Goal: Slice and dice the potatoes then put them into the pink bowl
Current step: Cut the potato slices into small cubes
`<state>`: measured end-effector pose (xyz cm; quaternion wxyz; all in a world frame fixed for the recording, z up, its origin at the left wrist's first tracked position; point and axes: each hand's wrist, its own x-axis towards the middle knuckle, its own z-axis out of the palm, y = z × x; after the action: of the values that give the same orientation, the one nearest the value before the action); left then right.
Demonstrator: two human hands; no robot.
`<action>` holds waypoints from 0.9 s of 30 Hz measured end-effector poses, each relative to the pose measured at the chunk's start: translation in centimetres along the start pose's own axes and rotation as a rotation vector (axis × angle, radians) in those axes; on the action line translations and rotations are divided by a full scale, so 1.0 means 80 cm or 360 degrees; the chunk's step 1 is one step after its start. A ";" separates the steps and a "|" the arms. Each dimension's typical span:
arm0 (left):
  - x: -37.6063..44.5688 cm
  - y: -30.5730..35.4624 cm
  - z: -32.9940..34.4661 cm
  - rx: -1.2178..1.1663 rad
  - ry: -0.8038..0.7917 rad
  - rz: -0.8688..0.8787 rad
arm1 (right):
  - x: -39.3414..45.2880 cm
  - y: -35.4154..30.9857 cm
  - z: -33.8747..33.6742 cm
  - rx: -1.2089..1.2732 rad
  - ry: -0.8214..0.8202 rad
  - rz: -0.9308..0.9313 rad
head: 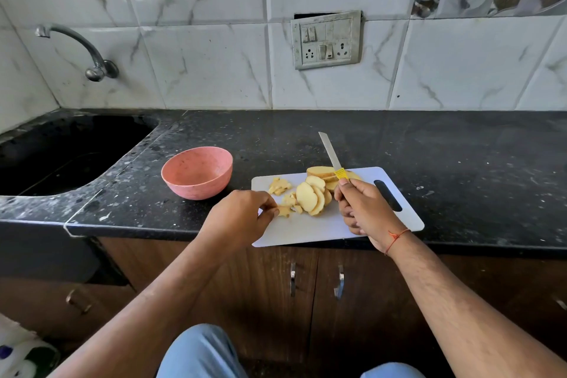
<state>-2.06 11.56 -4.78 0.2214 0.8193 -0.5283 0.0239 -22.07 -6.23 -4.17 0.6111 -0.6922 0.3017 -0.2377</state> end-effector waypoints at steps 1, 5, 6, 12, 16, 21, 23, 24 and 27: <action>0.001 -0.001 0.000 0.0015 0.0030 0.0047 | 0.000 0.000 0.000 0.0001 -0.0001 0.0001; -0.004 -0.012 -0.001 0.0058 0.0161 0.0310 | 0.001 0.001 -0.001 0.0021 -0.0008 -0.0004; -0.008 -0.016 -0.001 0.0077 0.0153 0.0357 | 0.001 0.001 -0.001 0.0022 -0.0010 -0.0004; -0.023 -0.026 -0.001 0.0128 0.0127 0.0536 | 0.003 0.002 -0.001 0.0032 -0.0024 0.0000; -0.023 -0.023 -0.002 0.0149 0.0116 0.0566 | 0.001 0.002 -0.001 0.0030 -0.0019 0.0002; -0.020 -0.020 -0.009 0.0175 0.0026 0.0530 | 0.000 0.001 -0.001 0.0026 -0.0014 0.0000; -0.016 -0.017 -0.014 0.0201 -0.0048 0.0502 | 0.000 0.002 0.000 0.0022 -0.0012 -0.0001; -0.014 -0.014 -0.017 0.0218 -0.0090 0.0486 | 0.000 0.001 0.000 0.0020 -0.0011 -0.0003; -0.008 -0.009 -0.022 0.0302 -0.0214 0.0412 | 0.000 0.001 0.000 0.0007 -0.0005 -0.0010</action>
<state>-1.34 13.02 -3.66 0.1022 0.7615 -0.6383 0.0472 -22.06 -6.22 -4.24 0.6124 -0.6920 0.2982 -0.2392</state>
